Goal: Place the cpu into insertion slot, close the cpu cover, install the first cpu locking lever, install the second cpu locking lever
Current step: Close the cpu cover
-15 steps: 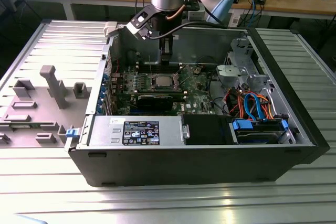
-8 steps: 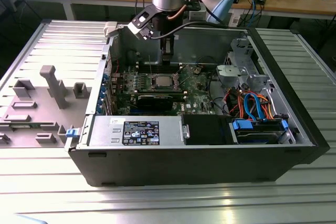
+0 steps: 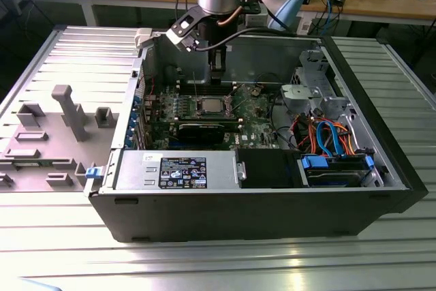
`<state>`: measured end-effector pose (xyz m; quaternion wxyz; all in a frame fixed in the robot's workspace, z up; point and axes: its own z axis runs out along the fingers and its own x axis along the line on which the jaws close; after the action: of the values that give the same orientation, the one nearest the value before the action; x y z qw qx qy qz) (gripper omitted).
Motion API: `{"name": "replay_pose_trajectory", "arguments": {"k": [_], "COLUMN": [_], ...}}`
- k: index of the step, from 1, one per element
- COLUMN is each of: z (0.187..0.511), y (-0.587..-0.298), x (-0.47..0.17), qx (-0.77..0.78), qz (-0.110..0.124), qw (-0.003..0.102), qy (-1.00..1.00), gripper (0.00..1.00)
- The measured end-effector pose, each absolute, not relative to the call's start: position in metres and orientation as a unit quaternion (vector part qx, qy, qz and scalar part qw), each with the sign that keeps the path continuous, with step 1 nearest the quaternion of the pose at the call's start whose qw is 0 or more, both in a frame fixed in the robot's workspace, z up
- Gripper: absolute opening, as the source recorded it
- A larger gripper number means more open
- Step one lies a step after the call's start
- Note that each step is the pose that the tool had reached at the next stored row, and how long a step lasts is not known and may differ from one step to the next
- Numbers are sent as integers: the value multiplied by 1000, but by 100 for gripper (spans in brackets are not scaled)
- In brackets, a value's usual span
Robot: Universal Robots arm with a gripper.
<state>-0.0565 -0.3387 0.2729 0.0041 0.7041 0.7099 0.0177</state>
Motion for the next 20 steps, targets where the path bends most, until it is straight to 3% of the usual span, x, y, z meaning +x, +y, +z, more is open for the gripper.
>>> {"name": "replay_pose_trajectory", "arguments": {"k": [20], "z": [279], "y": [-339], "x": [-49], "qx": [704], "qz": [16], "qw": [2], "qy": [710], "gripper": [11]}}
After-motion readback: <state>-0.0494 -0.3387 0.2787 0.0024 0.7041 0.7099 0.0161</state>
